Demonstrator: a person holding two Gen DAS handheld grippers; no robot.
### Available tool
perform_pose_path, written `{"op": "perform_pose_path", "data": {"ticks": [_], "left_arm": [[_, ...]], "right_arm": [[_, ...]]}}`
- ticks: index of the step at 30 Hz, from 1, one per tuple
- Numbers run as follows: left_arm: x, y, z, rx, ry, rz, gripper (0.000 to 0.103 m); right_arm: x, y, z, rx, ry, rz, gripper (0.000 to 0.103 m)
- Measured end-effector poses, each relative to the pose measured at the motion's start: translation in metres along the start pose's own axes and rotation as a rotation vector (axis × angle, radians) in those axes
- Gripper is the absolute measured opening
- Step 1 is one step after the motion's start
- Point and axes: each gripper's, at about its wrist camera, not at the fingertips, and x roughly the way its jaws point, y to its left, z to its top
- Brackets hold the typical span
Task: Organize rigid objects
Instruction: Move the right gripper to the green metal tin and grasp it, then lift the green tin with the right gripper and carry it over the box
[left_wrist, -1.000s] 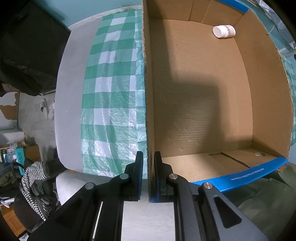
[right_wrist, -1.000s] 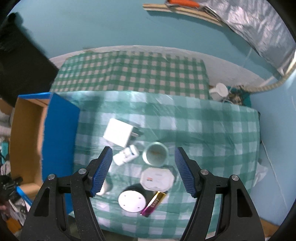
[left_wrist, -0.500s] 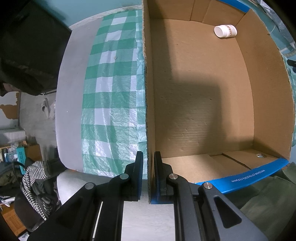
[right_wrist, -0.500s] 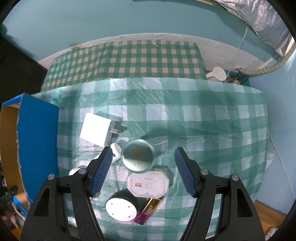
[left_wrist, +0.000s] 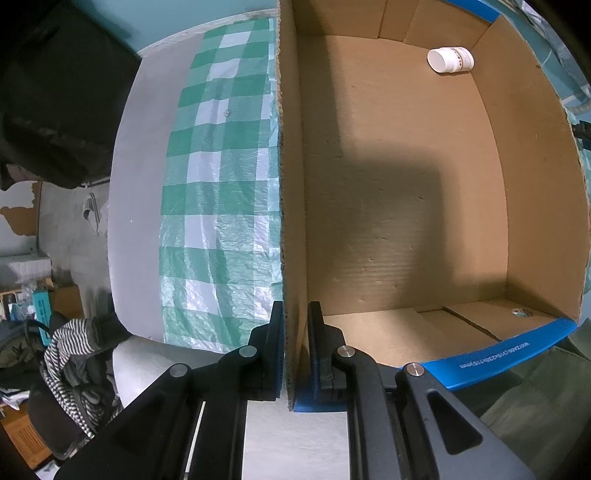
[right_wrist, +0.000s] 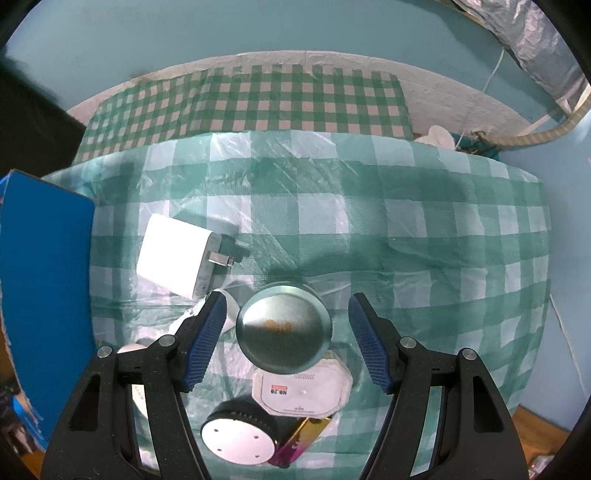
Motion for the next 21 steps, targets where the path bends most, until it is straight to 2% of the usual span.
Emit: {"op": "perform_pose_path", "data": {"ticks": [6, 10, 21], "left_arm": [[0.001, -0.001, -0.001, 0.002, 0.004, -0.001, 0.011], [0.002, -0.002, -0.001, 0.010, 0.012, -0.002, 0.011], [0.002, -0.007, -0.002, 0.024, 0.011, 0.007, 0.011]], "right_arm": [[0.005, 0.001, -0.003, 0.006, -0.004, 0.003, 0.058], [0.009, -0.001, -0.006, 0.023, 0.003, 0.010, 0.046], [0.000, -0.002, -0.012, 0.017, -0.036, 0.012, 0.044]]}}
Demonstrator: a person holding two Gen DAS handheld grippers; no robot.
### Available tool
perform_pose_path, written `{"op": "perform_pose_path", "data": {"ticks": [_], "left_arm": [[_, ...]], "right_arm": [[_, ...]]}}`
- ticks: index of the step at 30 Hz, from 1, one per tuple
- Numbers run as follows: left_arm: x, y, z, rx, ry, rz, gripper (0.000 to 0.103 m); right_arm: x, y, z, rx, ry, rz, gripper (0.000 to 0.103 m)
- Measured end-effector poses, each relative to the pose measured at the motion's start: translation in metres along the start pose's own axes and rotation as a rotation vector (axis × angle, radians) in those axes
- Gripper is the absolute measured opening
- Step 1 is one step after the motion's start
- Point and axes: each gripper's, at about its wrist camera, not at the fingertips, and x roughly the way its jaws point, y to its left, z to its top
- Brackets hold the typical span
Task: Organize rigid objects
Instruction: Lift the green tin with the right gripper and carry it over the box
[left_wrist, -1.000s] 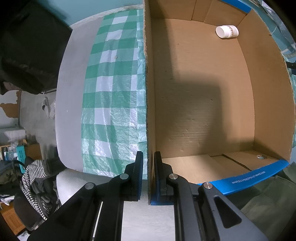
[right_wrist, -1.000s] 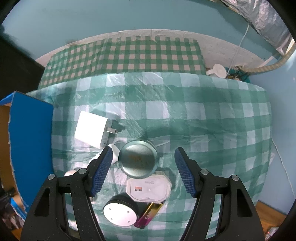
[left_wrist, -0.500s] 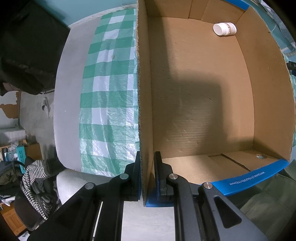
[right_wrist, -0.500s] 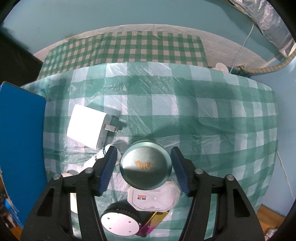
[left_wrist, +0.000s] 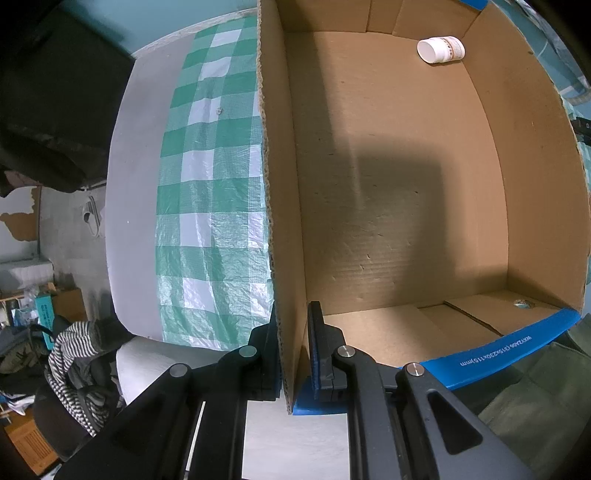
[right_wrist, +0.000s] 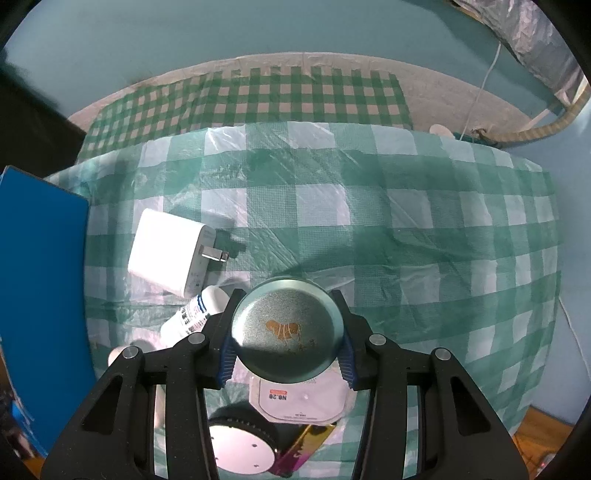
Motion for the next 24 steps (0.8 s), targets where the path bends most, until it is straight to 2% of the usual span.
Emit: {"op": "perform_pose_path", "data": {"ticks": [24], "left_arm": [[-0.004, -0.004, -0.001, 0.014, -0.007, 0.002, 0.011]], "right_arm": [[-0.059, 0.032, 0.006, -0.111, -0.012, 0.006, 0.044]]}}
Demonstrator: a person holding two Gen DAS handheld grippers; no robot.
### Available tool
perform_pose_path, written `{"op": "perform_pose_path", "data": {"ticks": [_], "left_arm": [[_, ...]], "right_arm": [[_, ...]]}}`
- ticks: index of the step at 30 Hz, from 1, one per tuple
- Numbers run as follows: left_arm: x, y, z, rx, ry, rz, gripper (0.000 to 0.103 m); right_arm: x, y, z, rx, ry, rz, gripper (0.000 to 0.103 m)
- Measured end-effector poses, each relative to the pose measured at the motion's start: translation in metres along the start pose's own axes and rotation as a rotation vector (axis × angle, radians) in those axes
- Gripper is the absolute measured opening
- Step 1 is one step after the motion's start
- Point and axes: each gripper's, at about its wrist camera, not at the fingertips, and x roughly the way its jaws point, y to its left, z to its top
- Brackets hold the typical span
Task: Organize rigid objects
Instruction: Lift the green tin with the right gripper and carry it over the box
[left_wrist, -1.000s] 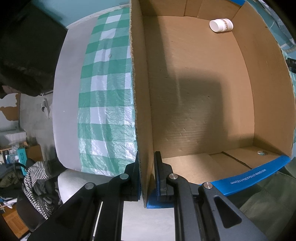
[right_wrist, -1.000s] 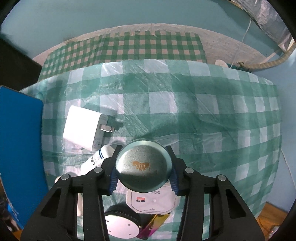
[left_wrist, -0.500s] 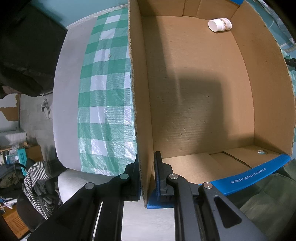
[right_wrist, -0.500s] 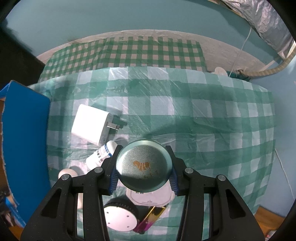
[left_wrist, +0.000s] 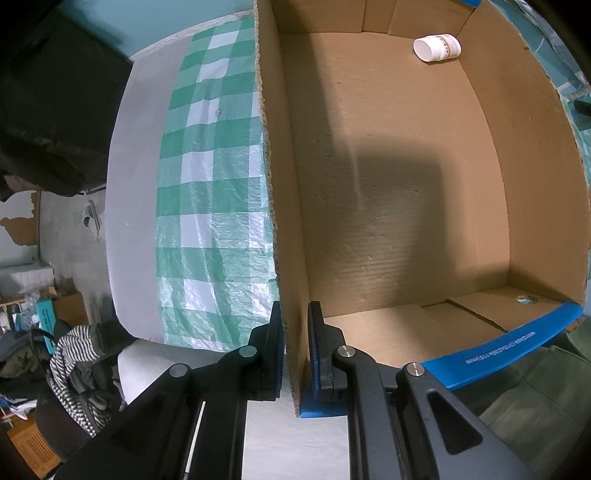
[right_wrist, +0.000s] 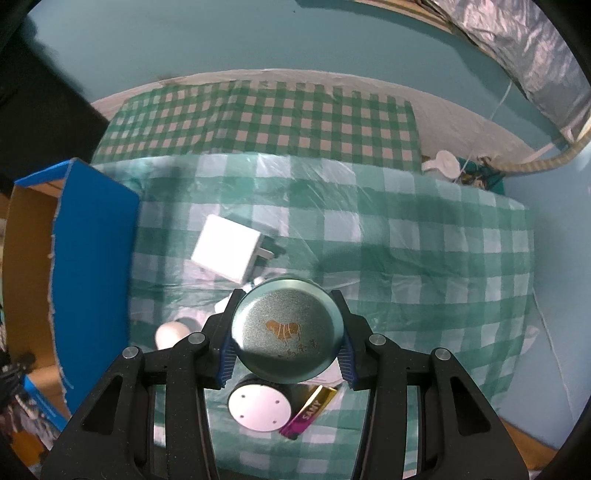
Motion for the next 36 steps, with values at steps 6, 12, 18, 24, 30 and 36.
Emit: {"op": "perform_pose_path", "data": {"ticks": [6, 12, 18, 24, 30, 36], "left_arm": [[-0.001, 0.000, 0.000, 0.007, 0.000, 0.004, 0.011], [0.000, 0.000, 0.000, 0.015, -0.003, 0.002, 0.011], [0.001, -0.002, 0.000, 0.022, -0.006, 0.002, 0.011], [0.000, -0.003, 0.001, 0.025, -0.006, 0.004, 0.011], [0.003, -0.002, 0.002, 0.026, -0.003, 0.010, 0.011], [0.004, -0.003, 0.003, 0.034, -0.001, 0.013, 0.011]], "right_arm": [[-0.016, 0.017, 0.006, -0.037, -0.003, 0.014, 0.044], [-0.031, 0.040, 0.013, -0.080, -0.019, 0.041, 0.044], [-0.041, 0.068, 0.025, -0.129, -0.032, 0.078, 0.044], [-0.046, 0.100, 0.037, -0.190, -0.043, 0.090, 0.044], [-0.047, 0.133, 0.050, -0.255, -0.052, 0.107, 0.044], [-0.038, 0.159, 0.057, -0.303, -0.044, 0.116, 0.044]]}}
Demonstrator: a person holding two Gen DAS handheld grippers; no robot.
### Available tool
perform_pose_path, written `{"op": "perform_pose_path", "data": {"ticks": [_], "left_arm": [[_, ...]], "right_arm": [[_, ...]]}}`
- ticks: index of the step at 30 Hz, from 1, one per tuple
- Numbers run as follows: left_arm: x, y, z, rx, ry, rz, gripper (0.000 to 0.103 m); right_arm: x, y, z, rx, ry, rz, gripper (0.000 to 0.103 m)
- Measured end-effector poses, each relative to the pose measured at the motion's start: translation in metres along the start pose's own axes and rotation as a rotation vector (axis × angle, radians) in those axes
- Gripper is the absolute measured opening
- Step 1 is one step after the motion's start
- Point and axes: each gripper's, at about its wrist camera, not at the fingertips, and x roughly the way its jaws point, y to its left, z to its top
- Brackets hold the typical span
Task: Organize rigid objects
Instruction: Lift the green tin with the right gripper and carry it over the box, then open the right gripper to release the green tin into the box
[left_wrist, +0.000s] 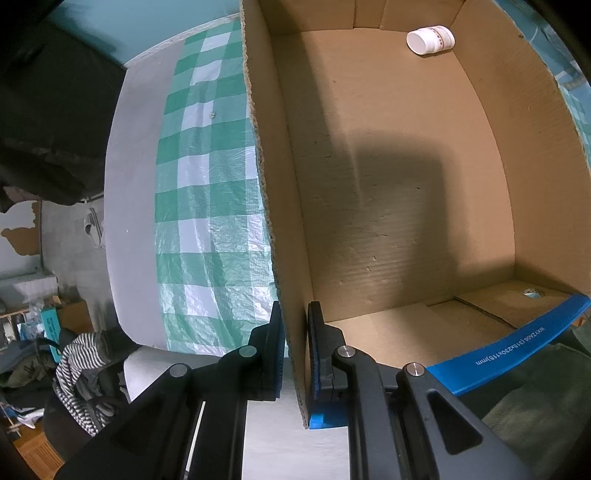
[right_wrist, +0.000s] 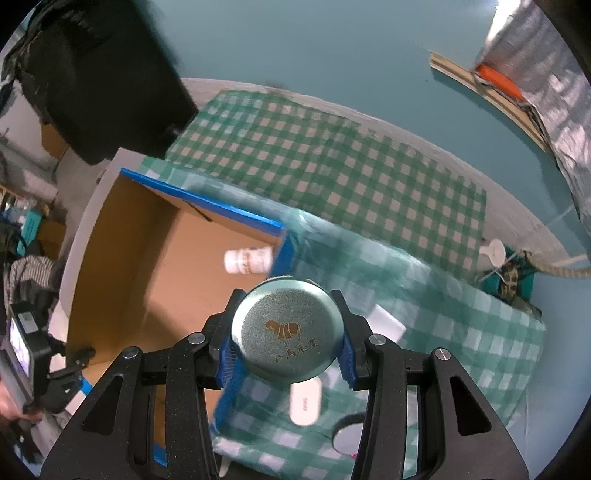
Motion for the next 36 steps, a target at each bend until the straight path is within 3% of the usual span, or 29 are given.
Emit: {"op": "perform_pose_path", "data": {"ticks": [13, 22, 36], "left_arm": [[0.000, -0.001, 0.001, -0.003, 0.007, -0.001, 0.012], [0.000, -0.003, 0.004, -0.009, 0.012, 0.000, 0.011], [0.001, -0.003, 0.005, -0.007, 0.017, 0.003, 0.011]], "right_arm": [[0.035, 0.035, 0.023, -0.072, 0.055, 0.038, 0.044], [0.063, 0.044, 0.021, -0.103, 0.105, 0.030, 0.044], [0.067, 0.044, 0.021, -0.088, 0.091, 0.053, 0.044]]}}
